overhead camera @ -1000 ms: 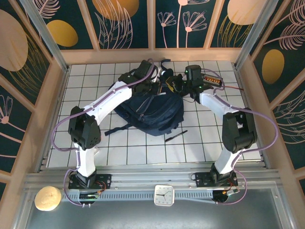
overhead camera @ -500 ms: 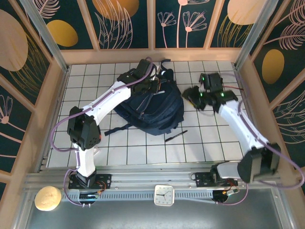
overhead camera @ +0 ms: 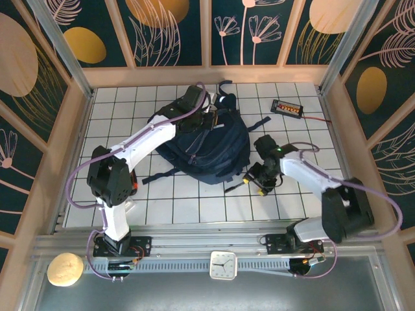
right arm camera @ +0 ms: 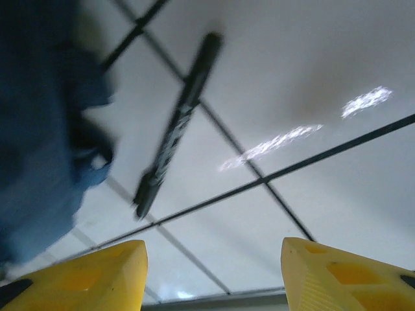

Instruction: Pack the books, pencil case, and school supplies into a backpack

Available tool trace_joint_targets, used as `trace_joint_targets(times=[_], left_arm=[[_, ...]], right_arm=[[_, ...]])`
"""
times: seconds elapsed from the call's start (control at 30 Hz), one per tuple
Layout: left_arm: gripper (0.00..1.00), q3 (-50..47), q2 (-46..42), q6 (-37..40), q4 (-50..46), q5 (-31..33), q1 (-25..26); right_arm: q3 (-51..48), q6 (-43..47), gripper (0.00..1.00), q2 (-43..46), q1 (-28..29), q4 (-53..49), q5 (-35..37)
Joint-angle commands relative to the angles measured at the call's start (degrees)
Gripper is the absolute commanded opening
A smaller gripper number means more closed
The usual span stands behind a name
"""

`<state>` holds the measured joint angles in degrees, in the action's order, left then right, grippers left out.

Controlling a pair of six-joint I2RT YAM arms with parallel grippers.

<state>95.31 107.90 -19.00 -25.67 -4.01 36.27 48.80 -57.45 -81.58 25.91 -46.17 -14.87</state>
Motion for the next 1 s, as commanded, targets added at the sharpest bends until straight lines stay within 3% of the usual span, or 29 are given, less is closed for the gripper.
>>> trace_joint_targets(times=[0.0, 0.33, 0.47, 0.6, 0.8, 0.97], left_arm=[[0.0, -1.23, -3.22, -1.03, 4.47, 0.58, -0.85], [0.0, -3.54, -4.1, -0.78, 5.38, 0.11, -0.8], [0.0, -3.63, -4.61, 0.62, 4.39, 1.0, -0.8], [0.0, -3.38, -4.9, 1.67, 3.57, 1.71, -0.8], [0.0, -2.81, -4.76, 1.84, 3.7, 1.28, -0.77], [0.0, -2.35, -4.47, 2.69, 3.27, 0.92, -0.77]], right_arm=[[5.04, -5.22, 0.58, -5.76, 1.88, -2.05, 5.3], [8.03, -8.42, 0.57, -15.88, 3.53, 2.56, 6.52], [6.71, -9.46, 0.46, -17.66, 3.61, 4.95, 6.1], [6.24, -10.04, 0.24, -18.76, 3.71, 6.27, 5.82], [7.48, -10.31, 0.13, -16.86, 3.8, 4.57, 8.65], [7.55, -10.51, 0.11, -14.49, 3.71, 4.18, 9.25]])
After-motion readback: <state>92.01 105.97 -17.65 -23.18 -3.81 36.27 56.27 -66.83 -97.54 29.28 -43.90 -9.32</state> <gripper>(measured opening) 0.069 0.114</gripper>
